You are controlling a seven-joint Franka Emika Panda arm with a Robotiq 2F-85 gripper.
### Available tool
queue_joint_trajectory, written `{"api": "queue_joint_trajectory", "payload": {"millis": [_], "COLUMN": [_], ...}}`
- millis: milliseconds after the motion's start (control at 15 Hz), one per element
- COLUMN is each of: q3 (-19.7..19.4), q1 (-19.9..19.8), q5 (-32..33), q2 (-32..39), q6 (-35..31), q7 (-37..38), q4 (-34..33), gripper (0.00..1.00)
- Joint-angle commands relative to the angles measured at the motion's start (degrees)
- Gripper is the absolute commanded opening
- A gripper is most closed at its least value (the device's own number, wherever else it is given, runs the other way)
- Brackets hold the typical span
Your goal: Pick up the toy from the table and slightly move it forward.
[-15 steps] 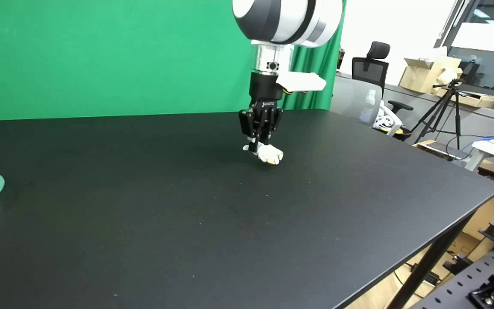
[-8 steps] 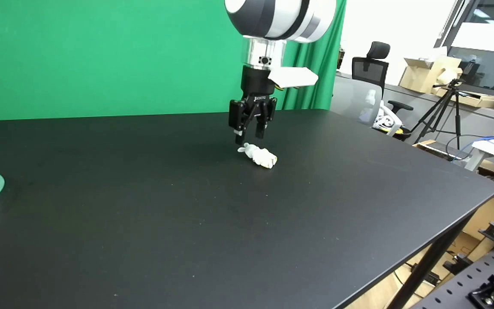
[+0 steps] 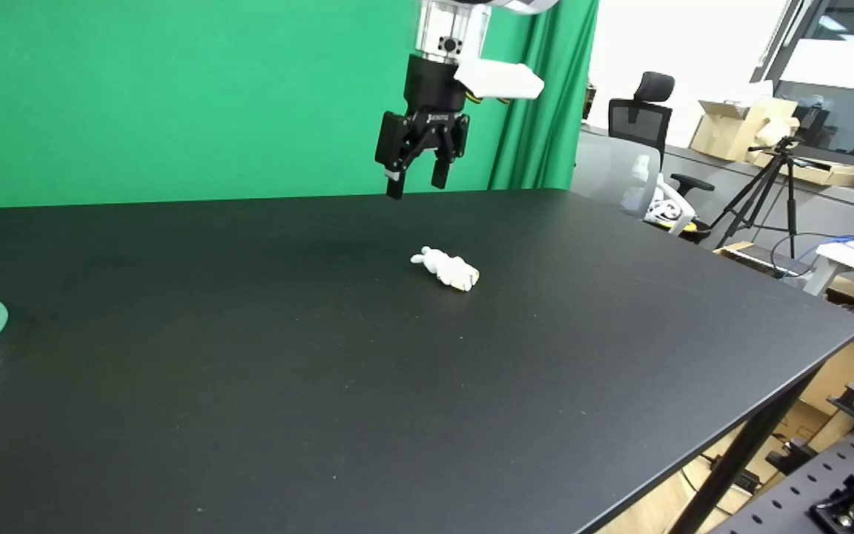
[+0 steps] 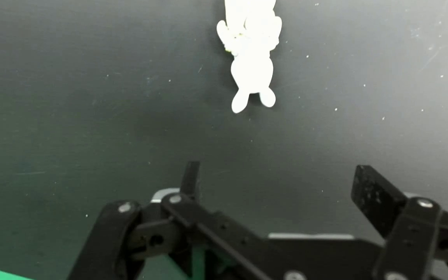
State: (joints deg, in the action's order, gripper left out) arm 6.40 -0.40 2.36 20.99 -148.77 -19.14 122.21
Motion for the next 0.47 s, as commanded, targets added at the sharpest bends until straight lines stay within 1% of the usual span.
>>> {"api": "queue_joint_trajectory", "payload": {"millis": [0,267,400], "q3": [0.5,1.2,1.6], "q1": [-0.7,-1.7,-2.3], "q5": [-1.3,-4.4,-6.6], "q2": [-3.0,-4.9,-5.7], "q6": [0.9,-0.1,0.5], "q7": [-0.6,-3.4,-4.7], "q4": [1.1,2.4,3.1], "gripper": [0.99,1.00,1.00]}}
